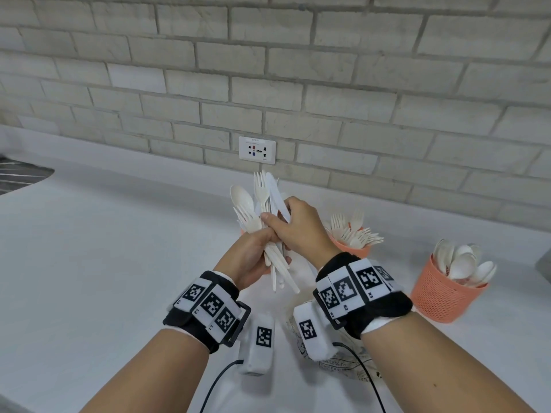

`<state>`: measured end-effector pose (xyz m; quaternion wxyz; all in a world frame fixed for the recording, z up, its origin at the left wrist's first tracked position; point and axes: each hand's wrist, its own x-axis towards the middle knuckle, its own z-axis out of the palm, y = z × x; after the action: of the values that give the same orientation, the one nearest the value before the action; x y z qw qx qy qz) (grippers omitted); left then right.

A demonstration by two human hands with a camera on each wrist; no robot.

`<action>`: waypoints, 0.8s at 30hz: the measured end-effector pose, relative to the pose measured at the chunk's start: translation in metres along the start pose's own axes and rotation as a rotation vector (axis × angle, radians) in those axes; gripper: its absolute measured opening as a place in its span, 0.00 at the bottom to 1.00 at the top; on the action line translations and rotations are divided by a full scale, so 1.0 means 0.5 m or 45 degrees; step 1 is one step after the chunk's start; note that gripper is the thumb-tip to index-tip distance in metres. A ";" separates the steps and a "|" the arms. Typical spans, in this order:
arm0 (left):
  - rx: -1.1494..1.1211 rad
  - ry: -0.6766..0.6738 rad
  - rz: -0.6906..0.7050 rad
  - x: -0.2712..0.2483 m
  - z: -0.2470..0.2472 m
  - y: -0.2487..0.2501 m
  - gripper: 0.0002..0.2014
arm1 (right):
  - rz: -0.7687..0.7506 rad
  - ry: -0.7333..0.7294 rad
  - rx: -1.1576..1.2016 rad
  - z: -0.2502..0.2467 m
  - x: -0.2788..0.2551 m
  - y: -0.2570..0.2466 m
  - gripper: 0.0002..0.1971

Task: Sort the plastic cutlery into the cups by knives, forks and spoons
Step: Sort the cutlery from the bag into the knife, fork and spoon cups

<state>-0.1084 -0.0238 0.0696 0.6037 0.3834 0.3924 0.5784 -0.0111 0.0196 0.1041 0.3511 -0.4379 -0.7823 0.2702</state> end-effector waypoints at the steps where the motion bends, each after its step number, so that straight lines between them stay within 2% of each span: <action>1: 0.017 0.008 0.012 0.000 -0.001 -0.002 0.16 | 0.006 -0.017 -0.012 0.000 0.001 0.000 0.10; 4: 0.024 0.026 0.046 0.002 -0.008 -0.006 0.12 | 0.015 -0.040 0.044 0.000 0.003 0.001 0.08; 7: 0.048 0.041 0.080 0.004 -0.010 -0.005 0.10 | 0.094 -0.068 0.305 0.001 0.003 0.006 0.08; 12: 0.088 0.083 0.129 0.008 -0.008 -0.005 0.12 | 0.132 -0.135 0.551 -0.001 -0.003 0.010 0.07; 14: 0.062 0.120 0.134 0.014 -0.013 -0.005 0.12 | 0.139 -0.120 0.602 -0.007 -0.008 0.004 0.08; 18: 0.028 0.156 0.140 0.021 -0.027 0.004 0.04 | 0.130 -0.064 0.635 -0.018 -0.008 0.002 0.09; 22: -0.051 0.122 0.176 0.025 -0.034 0.015 0.02 | 0.114 -0.119 0.628 -0.020 -0.016 0.011 0.06; 24: -0.117 0.087 0.204 0.027 -0.034 0.021 0.04 | 0.111 -0.165 0.663 -0.024 -0.025 0.011 0.05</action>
<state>-0.1279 -0.0100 0.0719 0.5588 0.3654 0.3541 0.6549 0.0056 0.0126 0.1033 0.3891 -0.3477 -0.6878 0.5047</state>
